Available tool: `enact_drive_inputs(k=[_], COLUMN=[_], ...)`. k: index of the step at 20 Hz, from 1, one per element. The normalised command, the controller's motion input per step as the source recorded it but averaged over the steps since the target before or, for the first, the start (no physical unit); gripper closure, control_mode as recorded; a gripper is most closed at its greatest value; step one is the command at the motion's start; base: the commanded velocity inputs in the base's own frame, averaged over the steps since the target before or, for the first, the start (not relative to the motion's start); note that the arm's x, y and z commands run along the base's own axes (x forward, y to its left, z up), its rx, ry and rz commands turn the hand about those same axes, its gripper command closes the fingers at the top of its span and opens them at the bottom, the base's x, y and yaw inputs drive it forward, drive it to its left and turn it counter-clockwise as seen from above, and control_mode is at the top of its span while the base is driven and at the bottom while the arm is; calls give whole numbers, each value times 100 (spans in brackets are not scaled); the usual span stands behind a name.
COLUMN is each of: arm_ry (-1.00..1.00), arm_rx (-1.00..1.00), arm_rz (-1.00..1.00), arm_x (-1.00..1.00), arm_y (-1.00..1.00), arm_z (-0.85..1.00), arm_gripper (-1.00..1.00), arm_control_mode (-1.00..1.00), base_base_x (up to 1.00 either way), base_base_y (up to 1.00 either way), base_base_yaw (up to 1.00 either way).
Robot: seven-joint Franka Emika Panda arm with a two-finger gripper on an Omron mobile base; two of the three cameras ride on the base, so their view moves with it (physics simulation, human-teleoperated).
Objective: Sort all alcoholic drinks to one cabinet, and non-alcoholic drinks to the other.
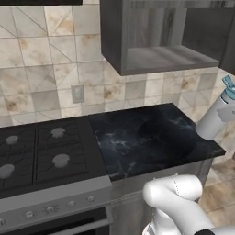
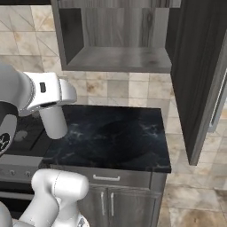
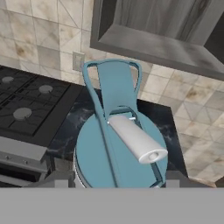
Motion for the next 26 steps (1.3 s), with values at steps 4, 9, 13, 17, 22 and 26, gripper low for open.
enact_drive_inputs(k=[4,9,13,17,22,26], arm_ry=[0,0,0,0,0,0], arm_rx=[0,0,0,0,0,0], arm_rz=[0,0,0,0,0,0], arm_x=[0,0,0,0,0,0], arm_y=[0,0,0,0,0,0], arm_z=[0,0,0,0,0,0], arm_gripper=[100,100,100,100,100,100], arm_control_mode=[100,100,100,100,100,100], base_base_x=[37,36,37,37,36,32], base_base_y=[-27,-26,-25,-25,-27,-29], base_base_yaw=[0,0,0,0,0,0])
